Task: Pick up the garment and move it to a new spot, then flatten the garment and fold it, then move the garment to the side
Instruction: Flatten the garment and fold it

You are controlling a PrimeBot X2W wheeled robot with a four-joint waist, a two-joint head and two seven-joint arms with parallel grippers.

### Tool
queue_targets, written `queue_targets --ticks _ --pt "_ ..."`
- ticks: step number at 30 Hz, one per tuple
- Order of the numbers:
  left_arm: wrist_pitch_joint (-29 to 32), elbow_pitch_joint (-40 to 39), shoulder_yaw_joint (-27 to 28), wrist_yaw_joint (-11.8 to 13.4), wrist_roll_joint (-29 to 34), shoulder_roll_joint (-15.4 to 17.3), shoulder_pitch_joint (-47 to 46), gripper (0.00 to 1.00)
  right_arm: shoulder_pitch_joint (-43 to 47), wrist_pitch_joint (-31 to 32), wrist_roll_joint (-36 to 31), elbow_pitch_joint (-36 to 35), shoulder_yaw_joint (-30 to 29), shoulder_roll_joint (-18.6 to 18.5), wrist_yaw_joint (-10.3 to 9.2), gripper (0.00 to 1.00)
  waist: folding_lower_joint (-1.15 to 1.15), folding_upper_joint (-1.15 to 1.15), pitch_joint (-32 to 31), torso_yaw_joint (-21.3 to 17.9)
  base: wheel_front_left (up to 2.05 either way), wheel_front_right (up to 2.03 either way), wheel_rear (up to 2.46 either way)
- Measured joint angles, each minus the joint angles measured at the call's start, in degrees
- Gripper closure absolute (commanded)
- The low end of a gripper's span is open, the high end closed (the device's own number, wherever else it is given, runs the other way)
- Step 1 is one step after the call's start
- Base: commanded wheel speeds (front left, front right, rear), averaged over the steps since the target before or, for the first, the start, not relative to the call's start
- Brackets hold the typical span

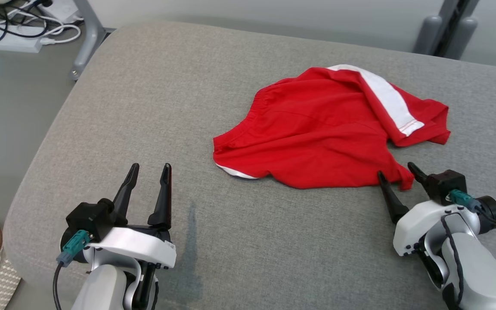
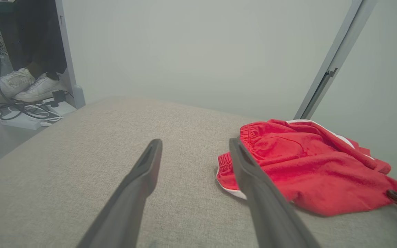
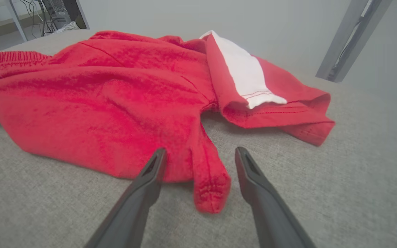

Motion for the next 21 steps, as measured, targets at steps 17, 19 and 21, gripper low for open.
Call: queue_targets --ticks 17,19,21 --pt "0.0 1.1 -0.2 0.7 -0.2 -0.1 1.3 0.0 -1.7 2.7 20.2 -8.6 18.4 -2.7 -0.01 1.0 0.0 0.0 -2.8 -3.4 0.0 0.0 0.0" --pt "0.0 1.2 0.0 0.6 0.1 -0.1 1.8 0.0 -1.2 4.5 23.6 -13.6 19.7 -4.6 -0.01 1.0 0.0 0.0 -3.7 -4.5 0.0 0.0 0.0" --pt "0.0 1.4 0.3 0.5 0.2 -0.1 2.3 0.0 -0.8 6.8 26.5 -18.3 19.8 -6.7 -0.01 1.0 0.0 0.0 -4.6 -5.7 0.0 0.0 0.0"
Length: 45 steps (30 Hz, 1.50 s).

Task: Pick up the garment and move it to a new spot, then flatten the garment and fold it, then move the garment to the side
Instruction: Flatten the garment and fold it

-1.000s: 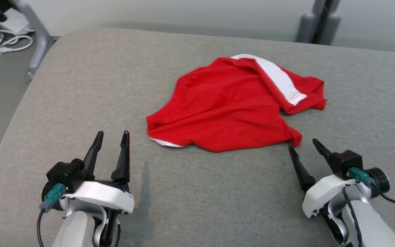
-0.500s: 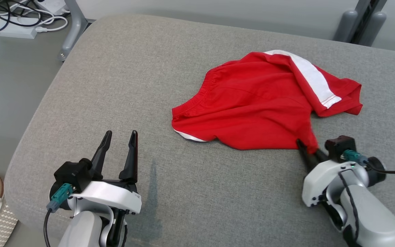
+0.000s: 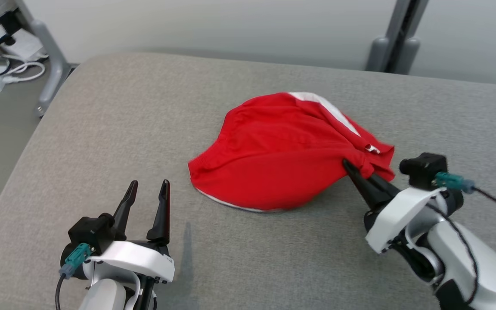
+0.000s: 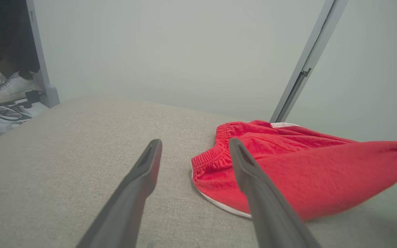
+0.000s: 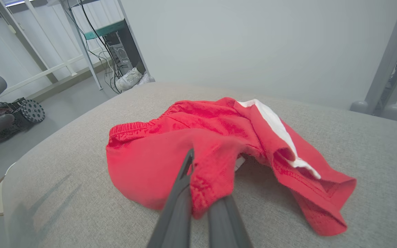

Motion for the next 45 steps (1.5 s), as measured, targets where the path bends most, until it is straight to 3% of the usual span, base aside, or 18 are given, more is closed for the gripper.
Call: queue_targets --ticks 4,9,15,20,26,27,28,29,38,45 --pt "0.0 -0.1 0.1 0.0 0.2 0.0 0.7 0.0 1.7 6.1 4.1 -9.0 -2.8 -4.3 0.0 1.0 0.0 0.0 -1.5 -2.2 0.0 0.0 0.0" --pt "0.0 -0.4 -0.3 -0.1 0.2 0.0 0.8 0.0 5.8 16.5 5.0 -18.0 -11.1 -8.1 0.0 1.0 0.0 0.0 -2.4 -3.7 0.0 0.0 0.0" --pt "0.0 -0.5 -1.2 -0.3 -0.1 0.0 0.9 0.0 8.3 27.6 -4.3 -24.0 -17.3 -8.6 0.0 1.0 0.0 0.0 -1.1 -2.9 0.0 0.0 0.0" --pt "0.0 -0.3 -2.3 -0.5 -0.6 0.0 -0.4 0.0 5.6 29.9 -9.7 -21.0 -16.2 -4.4 0.01 1.0 0.0 0.0 0.4 -0.9 0.0 0.0 0.0" --pt "0.0 0.1 -3.7 -0.5 -1.6 0.0 -1.5 0.0 -1.2 25.3 -15.1 -6.7 -15.0 -2.1 0.01 1.0 0.0 0.0 1.8 2.2 0.0 0.0 0.0" --pt "0.0 0.1 -3.9 -0.4 -1.6 0.0 -1.6 0.0 -2.3 24.0 -15.7 -4.1 -15.3 -1.4 0.01 0.96 0.0 0.0 2.0 2.7 0.0 0.0 0.0" --pt "0.0 0.1 -4.1 -0.4 -1.7 0.0 -1.7 0.0 -3.4 22.7 -16.3 -1.5 -15.7 -1.0 0.01 0.7 0.0 0.0 2.3 3.2 0.0 0.0 0.0" --pt "0.0 0.2 -4.3 -0.4 -1.8 0.0 -1.7 0.0 -4.5 21.6 -17.0 1.3 -15.6 -0.5 0.0 0.0 0.0 0.0 2.5 3.7 0.0 0.0 0.0" --pt "0.0 0.2 -4.1 0.0 -2.0 0.1 -1.9 0.0 -10.3 16.7 -24.1 19.1 -14.8 1.2 0.01 0.0 0.0 0.0 3.9 4.7 0.0 0.0 0.0" --pt "0.0 0.1 -3.0 0.0 -1.2 0.0 -1.8 0.0 -11.6 13.7 -24.6 21.6 -16.4 2.5 0.01 0.0 0.0 0.0 2.8 0.0 0.0 0.0 0.0"
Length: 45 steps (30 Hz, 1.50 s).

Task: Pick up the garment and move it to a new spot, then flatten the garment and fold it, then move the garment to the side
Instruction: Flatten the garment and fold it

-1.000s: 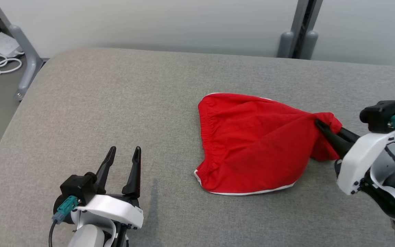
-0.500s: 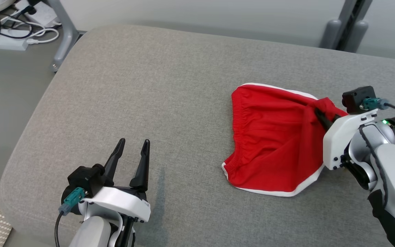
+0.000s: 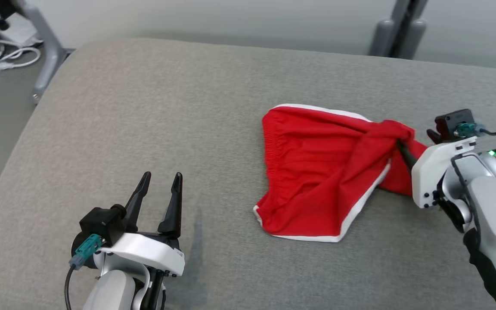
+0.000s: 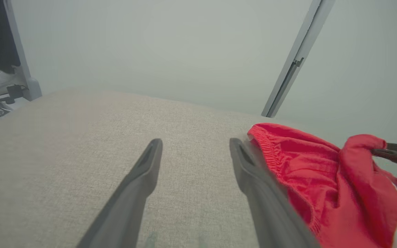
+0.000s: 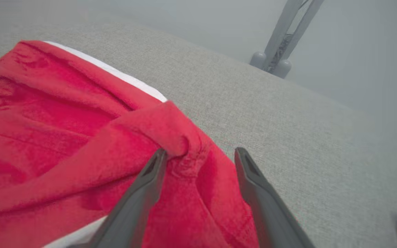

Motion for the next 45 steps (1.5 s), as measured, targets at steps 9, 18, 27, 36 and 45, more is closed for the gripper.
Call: queue_targets --ticks 9,18,27,36,45 --pt "0.0 -0.2 0.5 -0.2 0.7 0.0 0.3 0.0 5.4 -4.5 4.1 -9.7 -4.6 -1.5 0.0 0.0 0.0 0.0 -1.9 -6.7 0.0 0.0 0.0" --pt "0.0 0.6 -0.7 0.0 -0.2 0.0 1.8 0.0 18.1 -9.1 5.4 -23.7 -11.9 0.0 -0.01 0.0 0.0 0.0 -2.9 -9.8 0.0 0.0 0.0" --pt "1.0 5.8 -7.8 -0.5 -2.5 -0.1 2.8 0.0 26.5 -9.2 3.1 -33.3 -15.6 4.8 -0.01 0.0 0.0 0.0 -2.6 -11.3 0.0 0.0 0.0" --pt "3.7 10.7 -10.8 0.5 -6.8 0.0 0.3 0.0 27.1 -7.9 1.1 -36.4 -16.2 5.8 -0.01 0.0 0.0 0.0 -1.7 -13.2 0.0 0.0 0.0" --pt "3.2 14.2 -11.1 1.7 -9.7 0.1 -3.7 1.0 27.3 -7.6 0.3 -37.1 -16.6 6.3 -0.01 0.0 0.0 0.0 -1.0 -14.0 0.0 0.0 0.0"
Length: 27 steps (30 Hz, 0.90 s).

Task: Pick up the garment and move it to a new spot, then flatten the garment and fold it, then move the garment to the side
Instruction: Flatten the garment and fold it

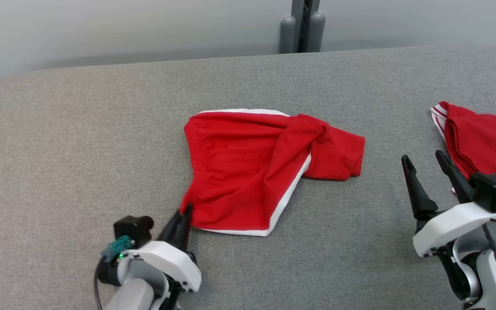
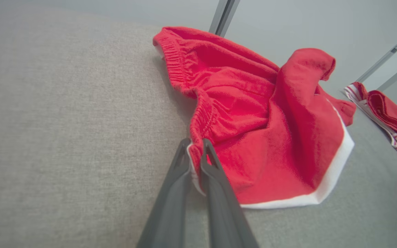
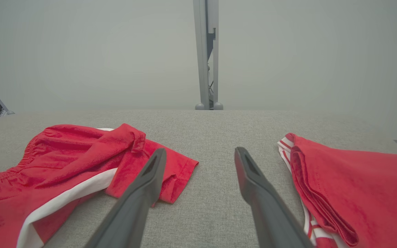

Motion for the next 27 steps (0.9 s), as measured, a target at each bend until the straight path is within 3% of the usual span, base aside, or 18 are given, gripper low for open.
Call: queue_targets --ticks 13,14,15,21,27 --pt "-3.1 -6.4 10.0 6.2 3.2 3.5 -0.5 1.0 0.3 0.8 -0.3 2.7 4.4 1.1 0.0 0.0 0.0 0.0 -1.3 3.3 0.0 0.0 0.0" --pt "-3.1 -6.6 10.3 6.2 3.5 3.3 0.0 0.75 0.4 1.3 -0.1 3.2 5.1 1.2 0.0 0.0 0.0 0.0 -1.4 3.6 0.0 0.0 0.0" --pt "-3.1 -6.9 10.5 6.5 4.0 3.1 0.5 0.0 0.3 1.4 -0.2 3.8 5.7 1.3 0.0 0.0 0.0 0.0 -1.5 3.9 0.0 0.0 0.0" --pt "-3.1 -8.8 11.8 6.6 5.9 1.7 1.7 0.0 0.7 3.3 2.5 6.6 9.7 1.7 0.0 0.0 0.0 0.0 -1.9 5.4 0.0 0.0 0.0" --pt "-3.1 -10.6 11.8 4.1 7.4 0.9 3.0 0.0 2.2 5.7 10.3 6.5 17.9 0.7 0.0 0.0 0.0 0.0 -1.9 6.8 0.0 0.0 0.0"
